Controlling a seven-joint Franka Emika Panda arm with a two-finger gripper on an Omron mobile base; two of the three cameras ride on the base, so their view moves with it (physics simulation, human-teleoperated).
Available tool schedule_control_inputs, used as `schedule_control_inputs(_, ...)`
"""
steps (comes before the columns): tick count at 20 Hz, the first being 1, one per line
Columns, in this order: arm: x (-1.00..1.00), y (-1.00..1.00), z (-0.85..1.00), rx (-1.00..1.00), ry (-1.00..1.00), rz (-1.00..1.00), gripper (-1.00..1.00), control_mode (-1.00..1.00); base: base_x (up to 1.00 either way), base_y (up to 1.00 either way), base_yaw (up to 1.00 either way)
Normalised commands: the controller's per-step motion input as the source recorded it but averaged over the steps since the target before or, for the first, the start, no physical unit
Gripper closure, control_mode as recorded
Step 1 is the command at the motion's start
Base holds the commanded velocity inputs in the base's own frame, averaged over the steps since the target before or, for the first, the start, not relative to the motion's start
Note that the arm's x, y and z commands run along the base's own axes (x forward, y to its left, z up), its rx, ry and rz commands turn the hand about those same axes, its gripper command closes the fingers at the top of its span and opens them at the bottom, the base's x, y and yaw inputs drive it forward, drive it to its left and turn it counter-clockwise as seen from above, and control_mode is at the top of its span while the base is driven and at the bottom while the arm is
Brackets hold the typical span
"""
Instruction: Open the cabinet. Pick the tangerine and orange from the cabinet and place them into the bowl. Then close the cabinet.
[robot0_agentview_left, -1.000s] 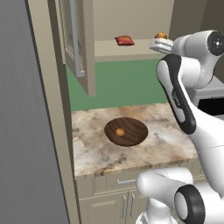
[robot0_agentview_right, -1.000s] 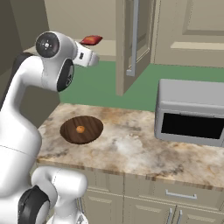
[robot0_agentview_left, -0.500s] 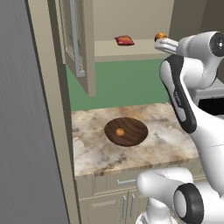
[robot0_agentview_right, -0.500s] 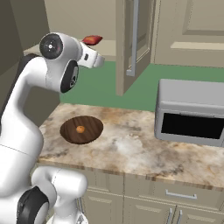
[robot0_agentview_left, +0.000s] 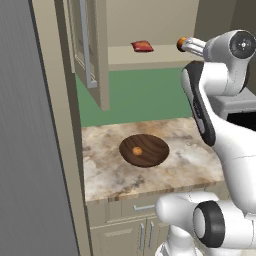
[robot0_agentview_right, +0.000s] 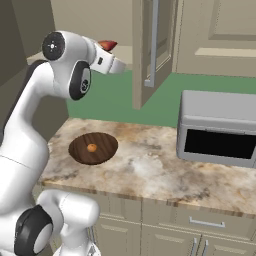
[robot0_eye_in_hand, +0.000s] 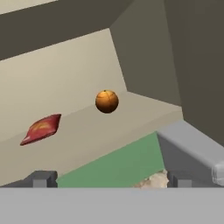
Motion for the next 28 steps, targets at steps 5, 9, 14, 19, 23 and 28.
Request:
schedule_control_inputs(5,0.39,-0.01,0.08,0.01,0.0,0.0,-1.0,-1.0,0.0,0.0,0.0)
schedule_control_inputs(9,0.42,-0.03,0.01,0.0,0.07,0.01,-1.0,-1.0,0.0,0.0,0.0)
schedule_control_inputs(14,0.42,-0.08,0.0,0.0,0.12,0.02,-1.0,-1.0,0.0,0.0,0.0)
schedule_control_inputs(19,0.38,-0.14,0.01,0.0,0.14,0.0,-1.0,-1.0,0.0,0.0,0.0)
schedule_control_inputs(23,0.3,-0.16,0.0,0.0,0.05,0.0,-1.0,-1.0,0.0,0.0,0.0)
schedule_control_inputs(28,0.0,0.0,0.0,0.0,0.0,0.0,-1.0,-1.0,0.0,0.0,0.0)
